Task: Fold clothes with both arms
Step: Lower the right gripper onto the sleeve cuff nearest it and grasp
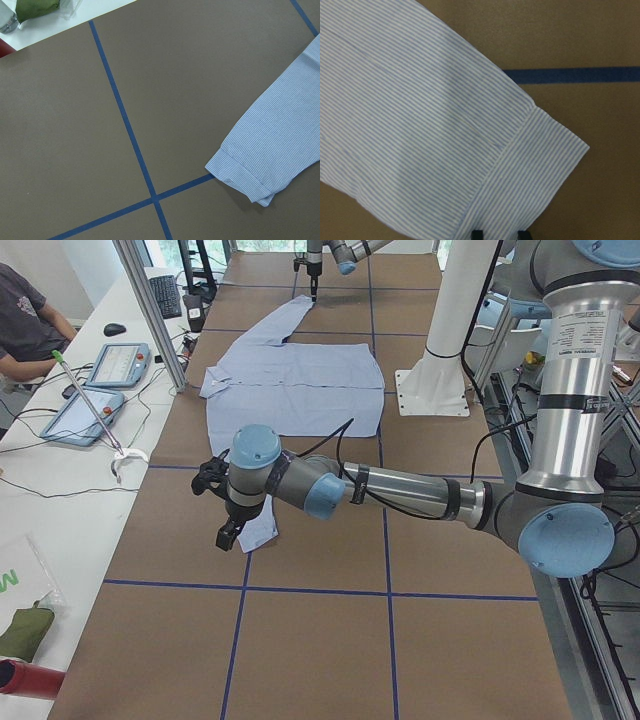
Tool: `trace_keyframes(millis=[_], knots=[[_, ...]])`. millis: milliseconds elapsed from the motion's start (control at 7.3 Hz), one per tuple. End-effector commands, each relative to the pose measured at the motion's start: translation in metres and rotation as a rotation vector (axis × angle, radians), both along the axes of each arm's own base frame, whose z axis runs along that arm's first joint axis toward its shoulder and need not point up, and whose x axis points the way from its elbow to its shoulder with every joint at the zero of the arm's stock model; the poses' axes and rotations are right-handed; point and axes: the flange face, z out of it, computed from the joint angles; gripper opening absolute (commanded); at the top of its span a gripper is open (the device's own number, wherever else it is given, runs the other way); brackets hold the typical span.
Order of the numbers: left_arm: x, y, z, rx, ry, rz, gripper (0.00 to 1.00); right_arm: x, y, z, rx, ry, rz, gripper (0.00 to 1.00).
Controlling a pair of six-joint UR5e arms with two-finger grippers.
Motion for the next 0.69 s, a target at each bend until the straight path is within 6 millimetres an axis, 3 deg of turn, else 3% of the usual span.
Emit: trace_keyframes(millis=[0,137,274,548], knots=[[0.0,-0.0006,-0.0008,0.001,0.0,0.0,1.0,0.0008,0.0,-0.0003,0.0,-0.001,0.001,0.17],[0.0,-0.0006,-0.0008,0.002,0.0,0.0,1.0,0.0017,0.0005,0.0,-0.001,-0.003,0.004,0.12],[0.0001,-0.0011,-0.0022,0.003,0.0,0.0,1.0,0.0015,0.0005,-0.0013,0.002,-0.008,0.002,0.01],[0.0,-0.0018,-0.0023,0.005,-0.001,-0.001,1.0,0.0033,0.0028,-0.0047,0.014,-0.022,-0.006,0.0]])
